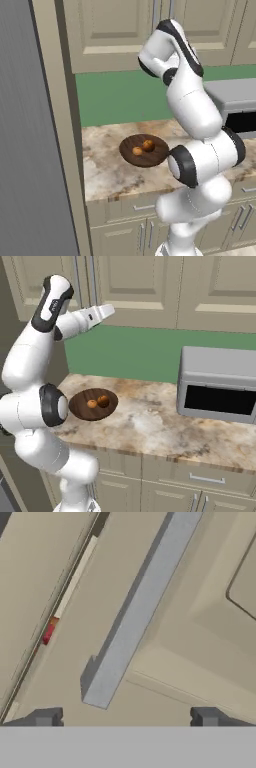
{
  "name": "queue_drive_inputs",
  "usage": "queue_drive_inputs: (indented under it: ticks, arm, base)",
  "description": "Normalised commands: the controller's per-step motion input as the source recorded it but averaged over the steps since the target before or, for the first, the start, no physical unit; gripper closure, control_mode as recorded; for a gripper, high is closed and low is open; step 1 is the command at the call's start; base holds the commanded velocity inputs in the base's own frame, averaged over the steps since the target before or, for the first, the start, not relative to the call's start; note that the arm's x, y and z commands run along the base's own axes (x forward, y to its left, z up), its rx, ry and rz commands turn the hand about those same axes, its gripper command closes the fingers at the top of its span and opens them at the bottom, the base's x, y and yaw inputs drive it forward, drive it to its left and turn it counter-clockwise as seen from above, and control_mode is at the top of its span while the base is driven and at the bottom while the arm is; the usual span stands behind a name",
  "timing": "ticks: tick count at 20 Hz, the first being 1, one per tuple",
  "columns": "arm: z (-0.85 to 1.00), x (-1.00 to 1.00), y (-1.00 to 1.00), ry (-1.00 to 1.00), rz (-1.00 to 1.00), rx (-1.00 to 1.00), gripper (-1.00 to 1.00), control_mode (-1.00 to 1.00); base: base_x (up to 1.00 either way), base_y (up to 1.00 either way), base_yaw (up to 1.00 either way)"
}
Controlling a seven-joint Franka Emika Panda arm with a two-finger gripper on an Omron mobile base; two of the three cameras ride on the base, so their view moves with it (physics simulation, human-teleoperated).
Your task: Open the cabinet. Pick the tangerine and orange from the cabinet and place them into the bowl. Then close the cabinet.
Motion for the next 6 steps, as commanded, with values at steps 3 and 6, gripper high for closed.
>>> queue_drive_inputs:
  ticks: [3,6]
  arm:
    - [0.00,0.71,-0.23,0.12,0.06,0.12,-1.00,-1.00]
    - [-0.15,0.62,0.01,0.13,0.03,0.04,-1.00,-1.00]
  base:
    - [0.00,0.00,0.00]
    - [0.00,0.00,0.00]
